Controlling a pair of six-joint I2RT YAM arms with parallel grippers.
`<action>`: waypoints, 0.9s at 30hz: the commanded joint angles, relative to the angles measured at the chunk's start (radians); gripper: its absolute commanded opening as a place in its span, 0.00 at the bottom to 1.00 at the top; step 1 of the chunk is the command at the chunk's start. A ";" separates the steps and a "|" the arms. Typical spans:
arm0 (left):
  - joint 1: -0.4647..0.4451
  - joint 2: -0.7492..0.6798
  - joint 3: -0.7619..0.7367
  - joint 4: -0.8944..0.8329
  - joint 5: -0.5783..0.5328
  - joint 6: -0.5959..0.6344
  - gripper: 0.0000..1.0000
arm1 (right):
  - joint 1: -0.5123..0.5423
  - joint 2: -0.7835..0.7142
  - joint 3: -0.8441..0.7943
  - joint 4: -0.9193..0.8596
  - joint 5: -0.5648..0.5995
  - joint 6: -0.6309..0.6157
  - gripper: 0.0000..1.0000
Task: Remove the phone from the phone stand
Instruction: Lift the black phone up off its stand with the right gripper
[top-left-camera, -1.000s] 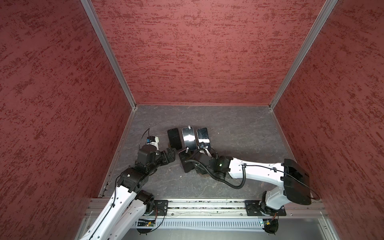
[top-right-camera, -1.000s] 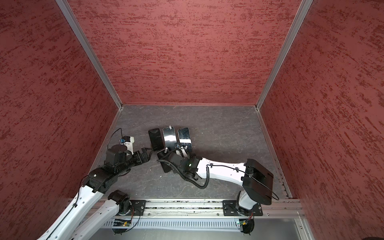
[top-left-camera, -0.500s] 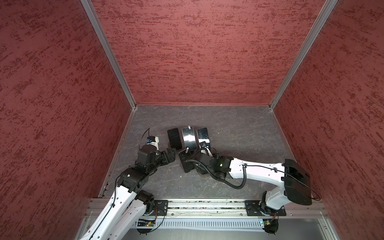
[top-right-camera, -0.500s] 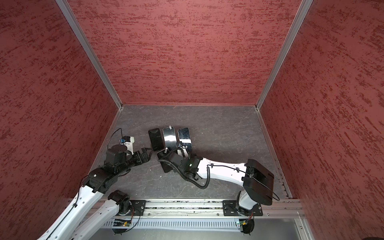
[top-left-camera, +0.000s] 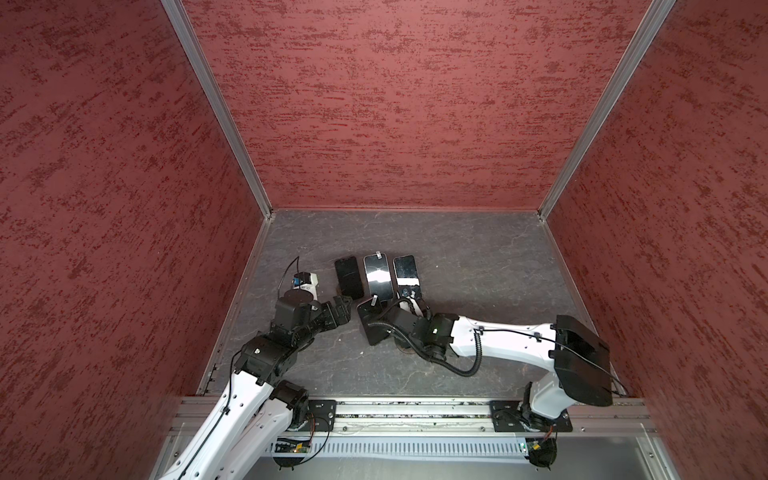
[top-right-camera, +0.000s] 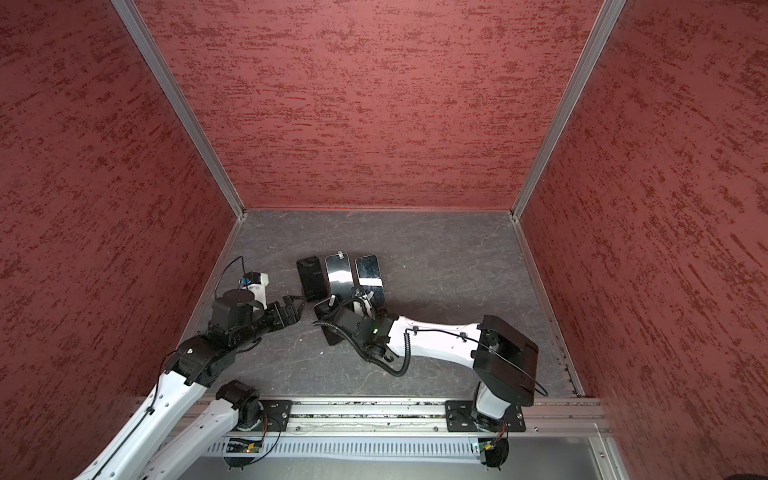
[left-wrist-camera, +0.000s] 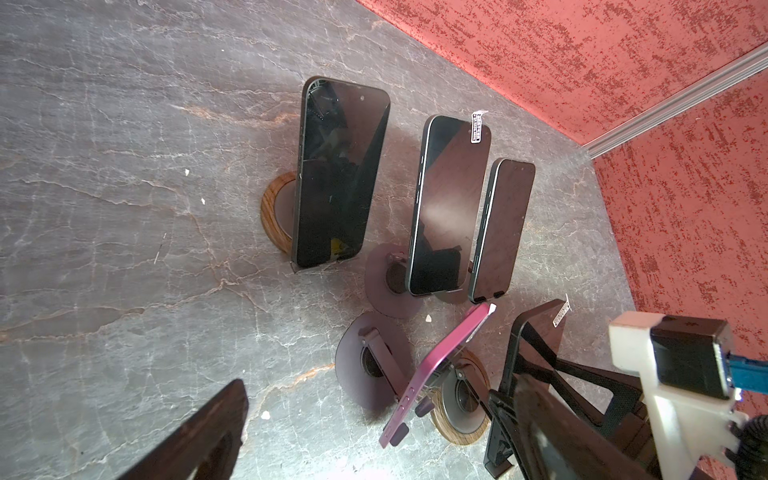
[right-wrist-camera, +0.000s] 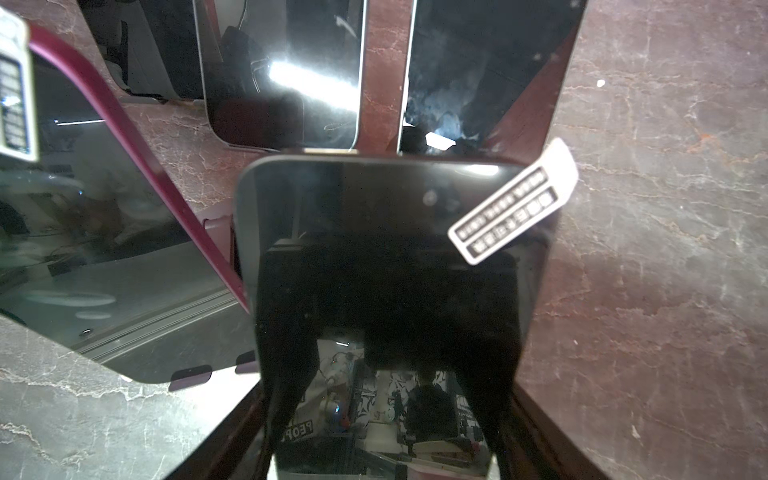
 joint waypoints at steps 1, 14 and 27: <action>-0.003 -0.007 0.001 0.007 -0.010 0.019 1.00 | 0.005 -0.033 0.026 -0.005 0.058 0.007 0.55; -0.003 0.021 0.015 0.018 -0.015 0.034 0.99 | -0.018 -0.211 0.028 0.042 0.086 -0.061 0.42; -0.003 0.042 0.016 0.050 -0.024 0.046 1.00 | -0.255 -0.363 -0.115 0.073 0.058 -0.087 0.41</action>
